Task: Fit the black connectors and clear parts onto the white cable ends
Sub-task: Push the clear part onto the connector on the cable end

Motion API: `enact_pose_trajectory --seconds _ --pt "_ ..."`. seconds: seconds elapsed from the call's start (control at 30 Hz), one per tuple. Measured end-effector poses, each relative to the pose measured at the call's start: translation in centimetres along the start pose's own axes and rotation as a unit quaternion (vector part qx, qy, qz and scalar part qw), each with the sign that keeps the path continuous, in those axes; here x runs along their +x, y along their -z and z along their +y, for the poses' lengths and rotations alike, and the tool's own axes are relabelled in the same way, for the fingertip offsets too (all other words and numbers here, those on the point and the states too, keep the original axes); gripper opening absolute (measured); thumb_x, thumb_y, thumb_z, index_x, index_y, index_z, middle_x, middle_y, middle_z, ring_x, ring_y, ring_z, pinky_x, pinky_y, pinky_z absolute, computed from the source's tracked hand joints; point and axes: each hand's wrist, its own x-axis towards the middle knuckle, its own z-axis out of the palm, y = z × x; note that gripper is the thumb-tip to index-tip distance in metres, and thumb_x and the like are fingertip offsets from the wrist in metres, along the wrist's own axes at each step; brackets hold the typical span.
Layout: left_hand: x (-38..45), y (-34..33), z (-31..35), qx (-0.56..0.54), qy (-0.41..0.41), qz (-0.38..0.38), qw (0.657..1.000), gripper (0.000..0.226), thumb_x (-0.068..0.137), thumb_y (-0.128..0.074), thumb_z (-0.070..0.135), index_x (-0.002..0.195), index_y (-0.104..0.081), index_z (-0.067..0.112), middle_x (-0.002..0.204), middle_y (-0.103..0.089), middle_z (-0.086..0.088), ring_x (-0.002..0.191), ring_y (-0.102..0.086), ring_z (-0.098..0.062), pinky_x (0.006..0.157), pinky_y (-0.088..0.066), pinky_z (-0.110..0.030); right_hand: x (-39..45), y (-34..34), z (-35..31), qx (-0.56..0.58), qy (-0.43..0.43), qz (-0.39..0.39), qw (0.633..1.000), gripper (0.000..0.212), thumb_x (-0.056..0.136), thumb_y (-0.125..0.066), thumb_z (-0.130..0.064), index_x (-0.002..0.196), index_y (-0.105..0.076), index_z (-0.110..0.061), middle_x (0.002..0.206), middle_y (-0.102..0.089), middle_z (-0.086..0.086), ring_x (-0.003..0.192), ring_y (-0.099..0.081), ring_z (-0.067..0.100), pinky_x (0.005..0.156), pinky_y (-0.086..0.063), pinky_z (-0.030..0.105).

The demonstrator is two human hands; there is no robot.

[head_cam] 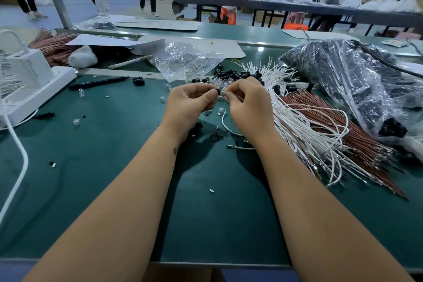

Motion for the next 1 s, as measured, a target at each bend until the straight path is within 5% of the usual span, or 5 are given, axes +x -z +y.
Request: enact_pose_trajectory --seconds 0.1,0.27,0.5,0.73,1.0 --pt "0.12 0.14 -0.1 -0.012 0.005 0.006 1.0 0.007 0.087 -0.067 0.004 0.089 -0.07 0.009 0.072 -0.07 -0.003 0.062 -0.062 -0.01 0.066 -0.053 -0.018 -0.02 0.27 0.12 0.017 -0.012 0.013 1.0 0.007 0.087 -0.066 -0.008 0.082 -0.067 -0.013 0.082 -0.054 -0.002 0.067 -0.05 0.005 0.063 -0.037 0.008" --pt "0.11 0.07 -0.08 -0.037 0.016 -0.005 0.999 0.008 0.085 -0.068 0.003 0.092 -0.068 0.007 0.071 -0.071 -0.001 0.063 -0.064 -0.01 0.066 -0.054 -0.018 -0.13 0.0 -0.01 0.037 -0.022 0.013 0.999 0.006 0.088 -0.066 -0.01 0.083 -0.067 -0.014 0.084 -0.055 -0.001 0.07 -0.05 0.009 0.068 -0.038 0.018" --pt "-0.1 0.18 0.16 -0.065 0.005 -0.012 0.998 0.018 0.084 -0.066 -0.004 0.091 -0.068 0.013 0.08 -0.068 -0.009 0.07 -0.065 -0.014 0.071 -0.055 -0.02 0.0 0.01 -0.21 0.085 -0.065 -0.015 0.994 0.011 0.089 -0.064 -0.01 0.079 -0.065 -0.014 0.069 -0.056 -0.006 0.058 -0.049 0.0 0.058 -0.036 0.013" --pt "-0.15 0.12 0.09 -0.043 0.0 -0.026 0.999 0.024 0.082 -0.064 -0.011 0.095 -0.068 0.009 0.073 -0.072 0.001 0.067 -0.064 -0.009 0.073 -0.055 -0.02 -0.02 0.13 -0.34 0.101 -0.085 -0.055 0.99 0.011 0.091 -0.063 -0.011 0.082 -0.068 -0.007 0.063 -0.054 -0.008 0.057 -0.046 0.003 0.056 -0.036 0.014" --pt "-0.19 -0.01 0.12 -0.011 -0.007 -0.013 1.0 0.025 0.082 -0.065 -0.011 0.096 -0.069 0.008 0.073 -0.07 -0.003 0.065 -0.063 -0.009 0.072 -0.055 -0.019 -0.16 0.08 -0.48 0.065 -0.047 -0.047 0.996 0.01 0.091 -0.059 -0.004 0.091 -0.069 -0.006 0.087 -0.058 0.001 0.076 -0.052 0.008 0.068 -0.036 0.011"
